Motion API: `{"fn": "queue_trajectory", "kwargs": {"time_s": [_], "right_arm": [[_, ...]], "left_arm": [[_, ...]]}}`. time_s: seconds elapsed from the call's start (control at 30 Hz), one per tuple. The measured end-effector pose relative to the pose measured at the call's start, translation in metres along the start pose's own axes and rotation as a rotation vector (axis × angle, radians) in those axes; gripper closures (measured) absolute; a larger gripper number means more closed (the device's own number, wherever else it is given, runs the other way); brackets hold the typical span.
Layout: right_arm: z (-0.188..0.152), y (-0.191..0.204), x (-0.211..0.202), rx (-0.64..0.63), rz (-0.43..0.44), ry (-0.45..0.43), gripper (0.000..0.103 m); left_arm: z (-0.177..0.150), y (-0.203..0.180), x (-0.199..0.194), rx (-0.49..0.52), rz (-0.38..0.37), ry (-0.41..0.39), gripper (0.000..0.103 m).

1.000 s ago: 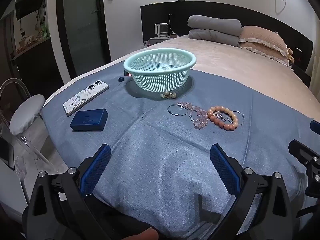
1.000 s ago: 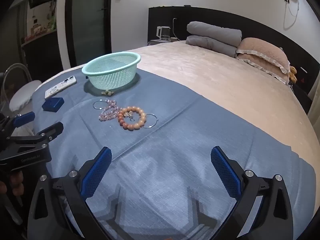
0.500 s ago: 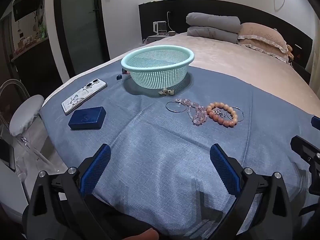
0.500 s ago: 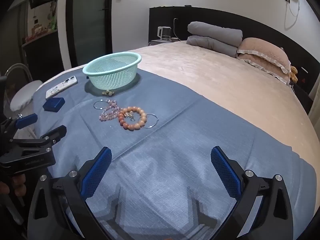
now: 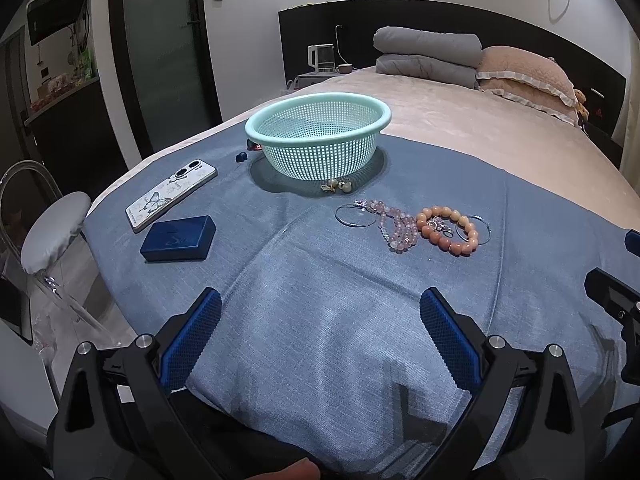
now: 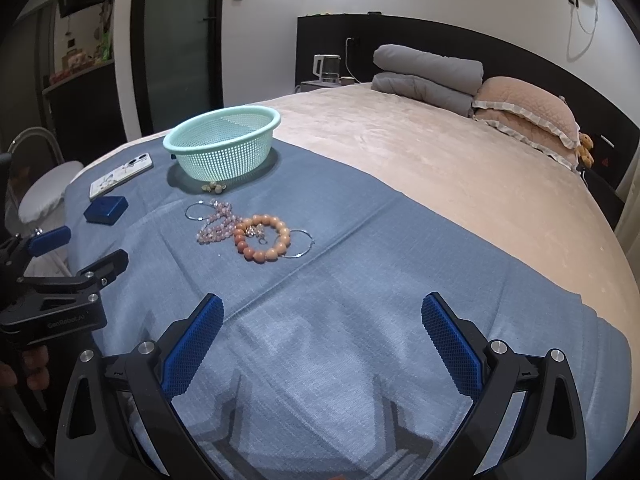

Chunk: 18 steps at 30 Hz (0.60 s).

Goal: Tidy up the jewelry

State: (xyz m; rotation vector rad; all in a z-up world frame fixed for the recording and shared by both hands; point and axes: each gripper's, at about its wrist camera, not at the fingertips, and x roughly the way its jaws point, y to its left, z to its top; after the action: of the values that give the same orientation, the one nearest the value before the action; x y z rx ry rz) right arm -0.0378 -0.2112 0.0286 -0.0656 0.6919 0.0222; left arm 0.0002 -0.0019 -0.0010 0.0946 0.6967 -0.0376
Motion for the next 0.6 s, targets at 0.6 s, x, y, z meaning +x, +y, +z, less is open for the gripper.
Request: {"fn": "queue_trajectory", "kwargs": {"time_s": [0.6], "right_arm": [[0.0027, 0.0001, -0.0004, -0.026, -0.016, 0.007, 0.008]], "left_arm": [[-0.0021, -0.0036, 0.0065, 0.017, 0.006, 0.023, 0.006]]}}
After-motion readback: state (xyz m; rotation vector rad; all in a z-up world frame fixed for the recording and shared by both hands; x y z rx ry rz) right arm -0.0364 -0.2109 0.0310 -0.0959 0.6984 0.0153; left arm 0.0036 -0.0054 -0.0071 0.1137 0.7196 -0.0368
